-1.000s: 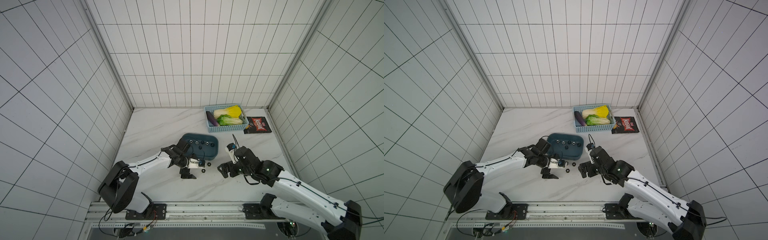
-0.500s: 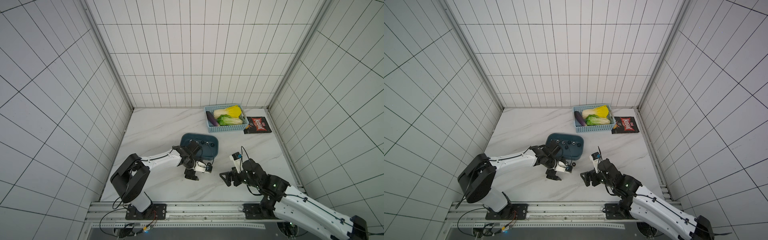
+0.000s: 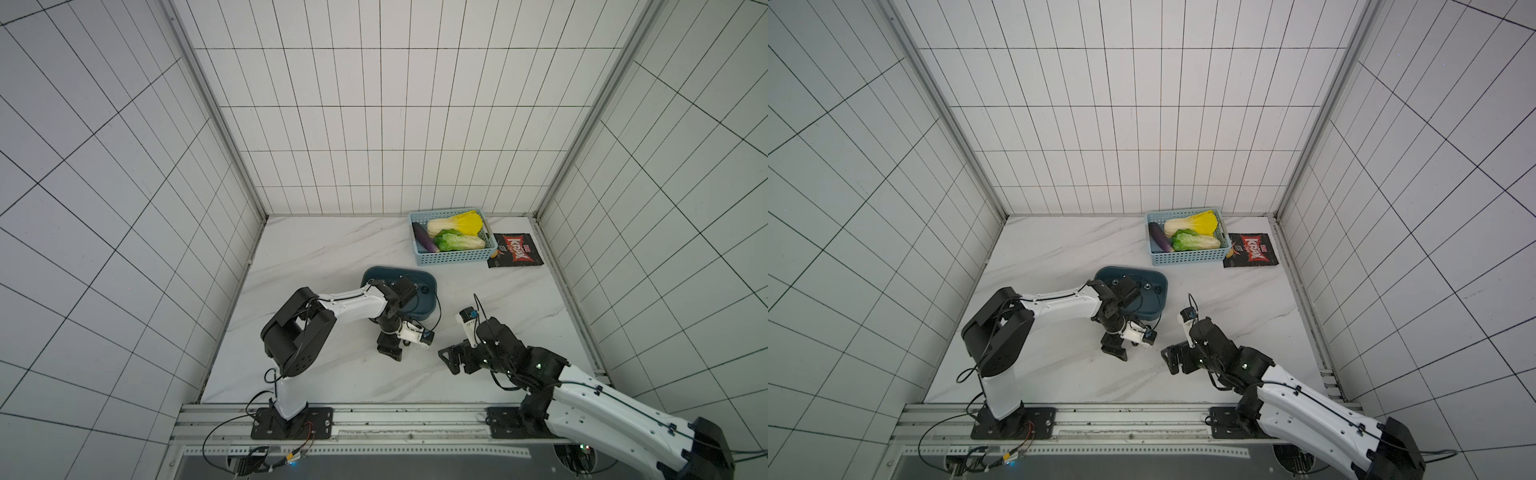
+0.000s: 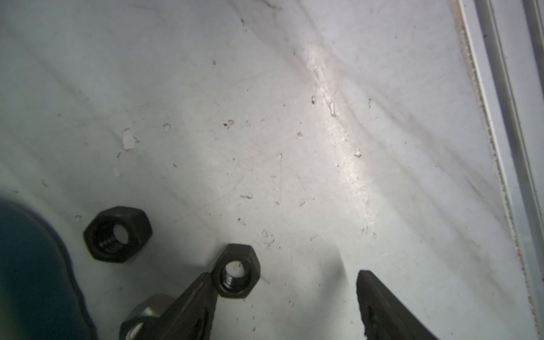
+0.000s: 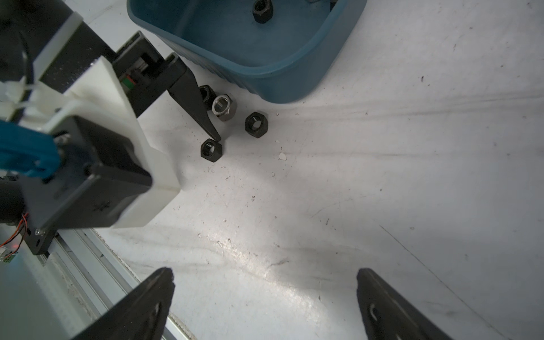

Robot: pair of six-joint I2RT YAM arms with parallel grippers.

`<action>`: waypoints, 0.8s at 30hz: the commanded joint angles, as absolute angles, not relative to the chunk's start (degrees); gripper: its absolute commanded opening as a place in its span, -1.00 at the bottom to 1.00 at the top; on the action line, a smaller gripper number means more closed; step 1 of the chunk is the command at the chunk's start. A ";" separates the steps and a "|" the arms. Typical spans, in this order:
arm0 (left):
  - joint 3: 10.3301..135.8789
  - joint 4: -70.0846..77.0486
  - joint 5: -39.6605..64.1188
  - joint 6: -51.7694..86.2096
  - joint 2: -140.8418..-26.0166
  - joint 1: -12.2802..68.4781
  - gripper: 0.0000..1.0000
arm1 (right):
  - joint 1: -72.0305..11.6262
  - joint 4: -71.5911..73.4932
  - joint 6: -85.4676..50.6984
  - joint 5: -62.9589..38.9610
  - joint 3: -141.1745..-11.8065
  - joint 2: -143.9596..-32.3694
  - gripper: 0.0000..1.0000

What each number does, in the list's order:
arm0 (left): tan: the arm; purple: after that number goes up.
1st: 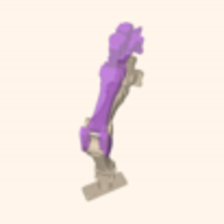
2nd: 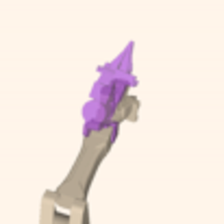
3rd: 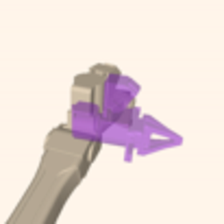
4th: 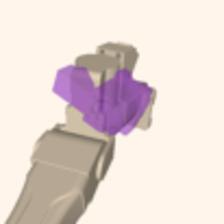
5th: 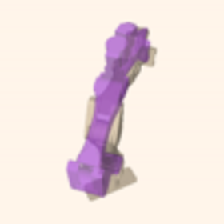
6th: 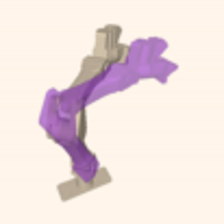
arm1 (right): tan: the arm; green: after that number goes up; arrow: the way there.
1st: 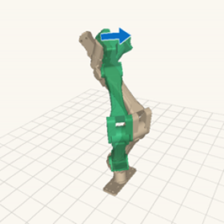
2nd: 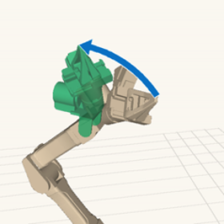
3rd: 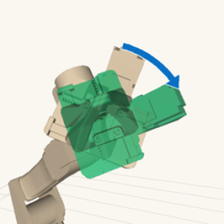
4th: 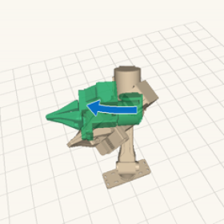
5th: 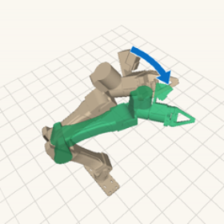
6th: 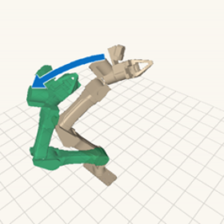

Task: Put the nuts on the desktop into the storage box
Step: Pick up the nut from the center of the board.

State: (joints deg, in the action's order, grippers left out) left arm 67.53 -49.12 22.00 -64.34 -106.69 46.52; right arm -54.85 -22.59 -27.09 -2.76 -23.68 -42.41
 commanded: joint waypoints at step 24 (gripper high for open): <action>66.78 -43.17 16.25 -60.98 -107.80 48.39 -0.51 | -55.34 -26.62 -26.98 0.35 -24.70 -41.90 0.99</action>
